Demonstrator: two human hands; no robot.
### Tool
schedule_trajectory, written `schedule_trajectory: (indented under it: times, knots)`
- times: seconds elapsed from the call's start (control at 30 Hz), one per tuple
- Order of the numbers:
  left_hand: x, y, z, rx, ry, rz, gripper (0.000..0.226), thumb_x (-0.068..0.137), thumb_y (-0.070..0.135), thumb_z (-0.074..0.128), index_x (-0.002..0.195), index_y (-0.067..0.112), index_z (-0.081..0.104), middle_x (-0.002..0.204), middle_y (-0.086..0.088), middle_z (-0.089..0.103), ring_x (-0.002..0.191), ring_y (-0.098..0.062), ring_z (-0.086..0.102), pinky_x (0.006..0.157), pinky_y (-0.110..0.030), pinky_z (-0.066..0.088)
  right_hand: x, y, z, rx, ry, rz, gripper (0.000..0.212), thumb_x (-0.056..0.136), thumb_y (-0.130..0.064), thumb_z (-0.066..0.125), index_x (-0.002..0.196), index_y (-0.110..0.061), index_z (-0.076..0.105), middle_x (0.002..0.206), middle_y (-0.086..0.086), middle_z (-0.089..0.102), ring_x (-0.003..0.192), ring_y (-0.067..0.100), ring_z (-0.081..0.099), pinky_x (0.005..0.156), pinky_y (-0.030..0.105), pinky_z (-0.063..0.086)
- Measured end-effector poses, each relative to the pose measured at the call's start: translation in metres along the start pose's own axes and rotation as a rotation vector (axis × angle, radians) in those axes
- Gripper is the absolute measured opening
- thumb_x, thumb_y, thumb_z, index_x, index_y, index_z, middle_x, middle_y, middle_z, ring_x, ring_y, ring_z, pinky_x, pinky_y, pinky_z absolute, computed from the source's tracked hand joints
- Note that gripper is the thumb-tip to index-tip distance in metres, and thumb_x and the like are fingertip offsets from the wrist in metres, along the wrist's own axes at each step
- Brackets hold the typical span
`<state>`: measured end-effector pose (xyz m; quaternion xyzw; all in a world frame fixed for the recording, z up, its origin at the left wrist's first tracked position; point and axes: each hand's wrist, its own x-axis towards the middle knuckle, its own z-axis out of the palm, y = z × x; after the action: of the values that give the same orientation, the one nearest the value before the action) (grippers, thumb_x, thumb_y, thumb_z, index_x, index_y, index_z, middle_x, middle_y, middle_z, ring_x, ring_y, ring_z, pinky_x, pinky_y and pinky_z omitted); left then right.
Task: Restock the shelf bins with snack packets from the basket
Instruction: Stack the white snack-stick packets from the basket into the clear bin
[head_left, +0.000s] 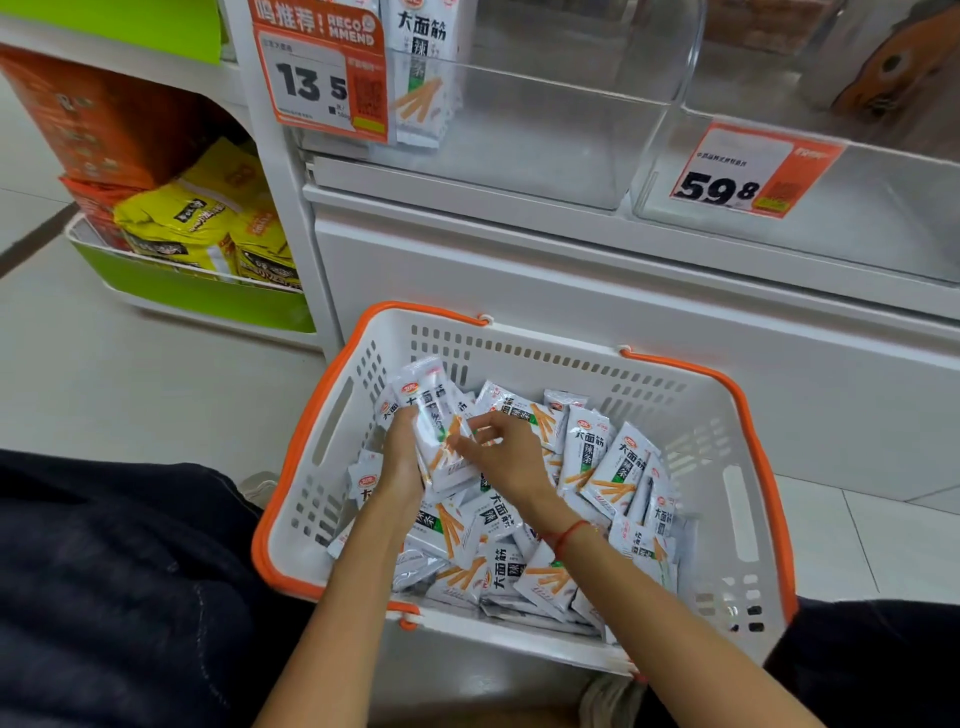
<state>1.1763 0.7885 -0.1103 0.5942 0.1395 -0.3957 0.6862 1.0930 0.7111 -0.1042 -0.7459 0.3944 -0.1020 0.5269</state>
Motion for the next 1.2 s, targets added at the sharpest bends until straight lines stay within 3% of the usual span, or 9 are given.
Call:
schedule_trajectory:
  times: [0.17,0.27,0.37,0.5,0.63,0.83,0.93,1.03,1.2]
  knots:
    - [0.002,0.000,-0.010,0.079,-0.008,0.064,0.025,0.095,0.018,0.049,0.117,0.012,0.060,0.112,-0.014,0.066,0.097,-0.033,0.064,0.095,-0.051,0.048,-0.001,-0.001,0.007,-0.152,0.006,-0.136,0.028,0.083,-0.038,0.069,0.101,-0.017,0.071,0.081,-0.004,0.067,0.074,0.009,0.061,0.070,0.029,0.050]
    - [0.005,0.014,-0.021,0.044,0.025,0.120,0.013,0.095,0.014,0.048,0.098,0.020,0.060,0.113,-0.013,0.065,0.090,-0.029,0.064,0.094,-0.052,0.048,0.001,0.017,0.008,-0.266,-0.115,-0.090,0.038,0.094,-0.041,0.052,0.121,-0.015,0.057,0.109,0.003,0.061,0.091,0.015,0.059,0.081,0.032,0.050]
    - [0.008,0.024,-0.029,0.005,0.034,0.142,0.020,0.095,0.016,0.049,0.112,0.019,0.059,0.116,-0.011,0.065,0.101,-0.031,0.064,0.094,-0.051,0.048,-0.006,0.050,0.013,-0.651,-0.439,-0.051,0.050,0.092,-0.039,0.055,0.134,-0.015,0.042,0.130,0.011,0.045,0.119,0.027,0.046,0.099,0.038,0.043]
    - [0.006,0.026,-0.027,-0.016,0.029,0.147,0.029,0.094,0.017,0.050,0.123,0.018,0.057,0.119,-0.010,0.064,0.106,-0.032,0.063,0.095,-0.050,0.048,-0.012,0.058,0.019,-0.803,-0.436,-0.169,0.039,0.089,-0.036,0.061,0.116,-0.011,0.050,0.117,0.010,0.050,0.107,0.026,0.047,0.089,0.036,0.042]
    - [0.003,0.021,-0.026,-0.050,0.017,0.118,0.032,0.095,0.017,0.047,0.125,0.015,0.057,0.117,-0.011,0.065,0.099,-0.030,0.064,0.091,-0.047,0.050,-0.012,0.050,0.019,-0.672,-0.552,-0.109,0.032,0.091,-0.028,0.060,0.111,-0.010,0.042,0.092,0.009,0.056,0.075,0.020,0.048,0.071,0.034,0.042]
    - [0.006,0.023,-0.024,-0.070,0.042,0.117,0.026,0.096,0.017,0.043,0.116,0.016,0.058,0.108,-0.010,0.065,0.085,-0.025,0.063,0.083,-0.040,0.049,0.019,0.027,-0.051,-0.534,-0.574,0.090,0.042,0.091,-0.016,0.058,0.131,-0.009,0.048,0.094,0.000,0.060,0.076,0.010,0.053,0.067,0.017,0.043]
    - [0.007,0.021,-0.018,-0.011,0.026,0.107,0.033,0.096,0.016,0.045,0.128,0.011,0.052,0.114,-0.013,0.064,0.096,-0.030,0.063,0.086,-0.045,0.050,0.027,0.007,-0.092,-0.104,-0.411,0.262,0.031,0.091,-0.006,0.056,0.120,-0.016,0.051,0.117,0.015,0.062,0.089,0.024,0.060,0.072,0.029,0.052]
    - [0.013,0.013,-0.007,0.088,0.002,0.097,0.036,0.095,0.016,0.049,0.131,0.012,0.049,0.122,-0.016,0.061,0.108,-0.034,0.060,0.095,-0.053,0.047,0.025,-0.024,-0.099,0.253,-0.443,0.257,0.022,0.091,-0.004,0.056,0.108,-0.017,0.056,0.104,0.006,0.068,0.087,0.019,0.065,0.070,0.028,0.054]
    - [0.004,0.001,0.010,0.080,-0.031,0.041,0.027,0.091,0.022,0.047,0.113,0.014,0.060,0.109,-0.014,0.066,0.097,-0.030,0.061,0.089,-0.045,0.049,0.010,-0.050,-0.057,-0.070,-0.298,0.105,0.023,0.089,-0.010,0.060,0.109,-0.016,0.052,0.098,0.008,0.067,0.080,0.020,0.067,0.066,0.028,0.058]
